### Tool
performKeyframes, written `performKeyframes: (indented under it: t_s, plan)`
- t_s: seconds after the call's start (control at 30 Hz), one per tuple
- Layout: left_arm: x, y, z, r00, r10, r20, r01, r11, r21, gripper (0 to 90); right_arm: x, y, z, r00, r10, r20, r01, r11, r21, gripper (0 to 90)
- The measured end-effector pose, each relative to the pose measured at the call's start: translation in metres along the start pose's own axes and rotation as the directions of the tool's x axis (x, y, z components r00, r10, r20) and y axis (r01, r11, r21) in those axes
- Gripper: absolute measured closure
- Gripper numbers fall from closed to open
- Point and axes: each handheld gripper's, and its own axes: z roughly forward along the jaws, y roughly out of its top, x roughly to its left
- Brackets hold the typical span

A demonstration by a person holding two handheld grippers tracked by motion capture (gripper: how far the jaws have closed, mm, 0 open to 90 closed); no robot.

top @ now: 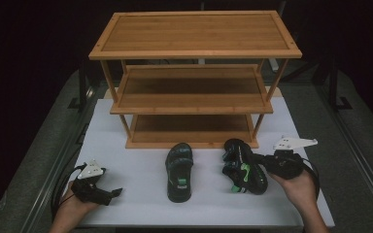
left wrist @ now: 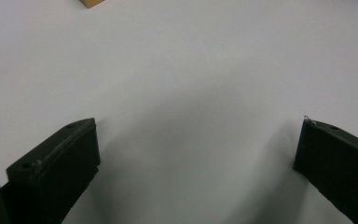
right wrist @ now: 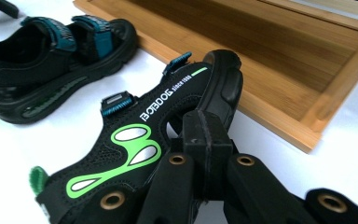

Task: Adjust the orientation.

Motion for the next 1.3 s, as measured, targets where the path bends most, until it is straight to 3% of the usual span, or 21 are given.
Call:
performKeyframes:
  t_s: [0.8,1.1,1.23,1.3]
  plan:
    - [0.0,0.0,0.0,1.0,0.001,0.0,-0.001,1.0,0.003,0.0,-0.034,-0.021,-0.002,0.9942,0.096,0.047,-0.096,0.995,-0.006,89.8]
    - [0.0,0.0,0.0,1.0,0.0,0.0,0.0,1.0,0.003,0.0,-0.049,-0.033,0.005,0.9876,0.133,0.084,-0.137,0.99,0.046,89.8]
    - [0.0,0.0,0.0,1.0,0.0,0.001,0.0,1.0,0.003,0.0,-0.05,-0.038,0.015,0.9887,0.129,0.076,-0.136,0.986,0.099,89.7]
    - [0.0,0.0,0.0,1.0,0.0,0.001,0.0,1.0,0.003,0.0,-0.05,-0.039,0.017,0.9889,0.129,0.074,-0.136,0.986,0.097,89.7]
